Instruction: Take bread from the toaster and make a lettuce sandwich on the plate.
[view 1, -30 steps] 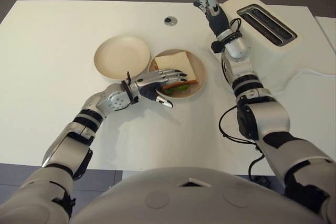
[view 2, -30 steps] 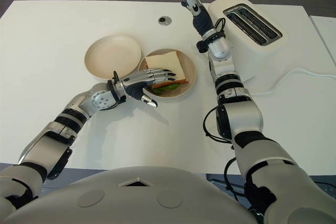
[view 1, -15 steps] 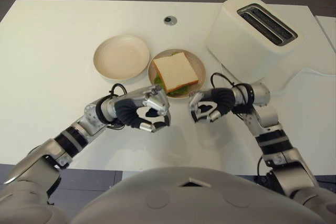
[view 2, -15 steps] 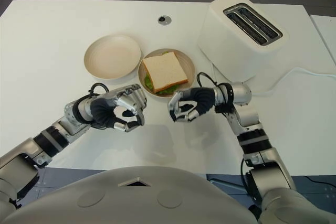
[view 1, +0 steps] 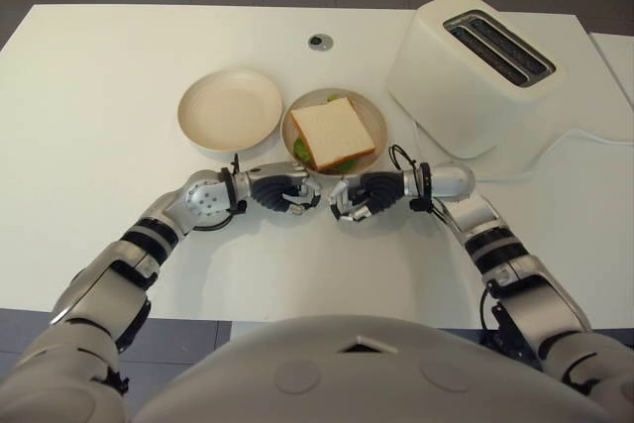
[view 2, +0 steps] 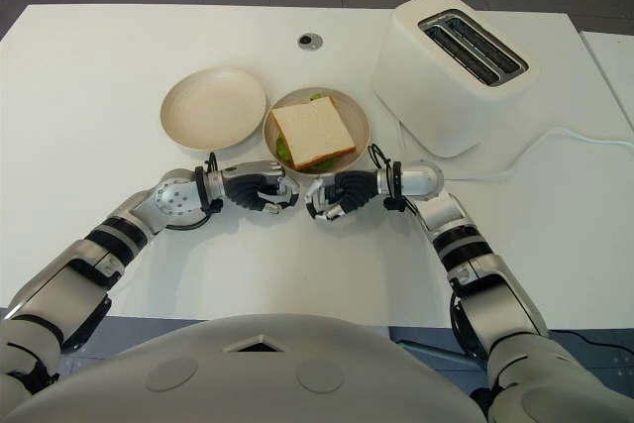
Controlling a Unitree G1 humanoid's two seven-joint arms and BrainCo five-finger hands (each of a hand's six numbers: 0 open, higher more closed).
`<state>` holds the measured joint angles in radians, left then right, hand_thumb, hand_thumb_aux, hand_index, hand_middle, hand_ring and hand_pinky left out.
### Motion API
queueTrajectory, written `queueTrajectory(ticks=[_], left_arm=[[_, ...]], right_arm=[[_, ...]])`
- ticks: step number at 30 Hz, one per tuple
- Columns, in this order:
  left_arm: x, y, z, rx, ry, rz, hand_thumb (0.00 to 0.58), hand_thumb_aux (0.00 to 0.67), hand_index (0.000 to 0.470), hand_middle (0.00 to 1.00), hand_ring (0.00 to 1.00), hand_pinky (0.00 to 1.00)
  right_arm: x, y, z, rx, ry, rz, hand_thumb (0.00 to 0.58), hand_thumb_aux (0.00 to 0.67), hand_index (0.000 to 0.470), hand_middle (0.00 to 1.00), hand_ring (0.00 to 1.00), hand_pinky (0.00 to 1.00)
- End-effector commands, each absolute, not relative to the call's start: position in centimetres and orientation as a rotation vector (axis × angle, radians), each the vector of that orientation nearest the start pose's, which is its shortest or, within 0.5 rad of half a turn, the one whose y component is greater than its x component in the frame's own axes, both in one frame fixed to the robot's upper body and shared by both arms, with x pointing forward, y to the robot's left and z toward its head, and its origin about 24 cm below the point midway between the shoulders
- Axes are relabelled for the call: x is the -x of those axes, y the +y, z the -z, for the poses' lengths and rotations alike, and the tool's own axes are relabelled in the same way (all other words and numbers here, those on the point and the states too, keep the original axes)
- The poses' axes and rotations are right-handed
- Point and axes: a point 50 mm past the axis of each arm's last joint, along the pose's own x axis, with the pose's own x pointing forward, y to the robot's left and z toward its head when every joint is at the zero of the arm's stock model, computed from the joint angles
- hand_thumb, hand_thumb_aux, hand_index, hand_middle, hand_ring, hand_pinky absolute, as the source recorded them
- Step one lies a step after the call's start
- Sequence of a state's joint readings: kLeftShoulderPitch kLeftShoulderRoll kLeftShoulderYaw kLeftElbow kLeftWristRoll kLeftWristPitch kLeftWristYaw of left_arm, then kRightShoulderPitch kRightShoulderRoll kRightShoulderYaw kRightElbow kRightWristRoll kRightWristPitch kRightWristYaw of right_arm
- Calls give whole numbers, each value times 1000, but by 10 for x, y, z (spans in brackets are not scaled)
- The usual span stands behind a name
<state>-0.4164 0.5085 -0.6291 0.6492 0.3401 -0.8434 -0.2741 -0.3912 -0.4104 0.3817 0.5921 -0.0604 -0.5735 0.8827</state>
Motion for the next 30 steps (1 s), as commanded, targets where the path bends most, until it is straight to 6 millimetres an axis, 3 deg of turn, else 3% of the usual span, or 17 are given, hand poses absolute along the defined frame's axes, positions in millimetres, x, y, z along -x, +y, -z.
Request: queueTrajectory(ticks=[1,2,4,6,7,8,9,10,11,12,13,16,20,30], left_arm=[[-276,135,6,-1055,-216,918,580,670,470,1000,1000,1000],[-282,135,1,-1057,-247,856,564,557,391,1000,1000,1000],[-291,132,-8,-1044,-314,757,516,447,313,1000,1000,1000],[-296,129,-17,-1011,-385,679,385,281,197,1000,1000,1000],[-297,128,-23,-982,-424,643,5,3,2,1000,1000,1000],[-298,126,-28,-941,-460,611,0,0,0,910,910,910],[-298,125,-34,-885,-495,579,0,0,0,459,459,459],[-296,124,-41,-818,-538,557,0,0,0,0,0,0],[-294,124,-47,-760,-574,541,0,0,0,0,0,0],[-291,123,-54,-693,-614,533,0,0,0,0,0,0],[-288,123,-61,-620,-661,529,0,0,0,0,0,0],[-277,121,-81,-422,-785,525,0,0,0,0,0,0],[-269,120,-97,-245,-863,510,0,0,0,0,0,0],[-276,125,-102,-199,-849,453,0,0,0,0,0,0]], right_arm=[[-291,-138,-5,746,41,-1075,580,670,470,1000,1000,1000],[-295,-136,-9,751,2,-1041,580,670,470,1000,1000,1000],[-304,-133,-16,748,-61,-973,580,670,470,1000,1000,1000],[-312,-132,-27,725,-140,-899,580,670,470,1000,1000,1000],[-315,-132,-34,714,-189,-860,580,670,470,1000,1000,1000],[-318,-131,-41,683,-237,-825,580,670,470,1000,1000,1000],[-318,-131,-48,637,-281,-805,580,670,470,1000,1000,1000],[-319,-131,-55,576,-330,-785,580,670,470,929,929,929],[-319,-131,-62,522,-370,-769,449,352,247,655,655,655],[-319,-132,-70,461,-413,-753,0,0,0,439,439,439],[-318,-134,-80,397,-476,-727,0,0,0,12,12,12],[-315,-139,-102,218,-599,-681,0,0,0,0,0,0],[-312,-147,-117,69,-674,-654,0,0,0,0,0,0],[-307,-154,-120,-23,-673,-686,0,0,0,0,0,0]])
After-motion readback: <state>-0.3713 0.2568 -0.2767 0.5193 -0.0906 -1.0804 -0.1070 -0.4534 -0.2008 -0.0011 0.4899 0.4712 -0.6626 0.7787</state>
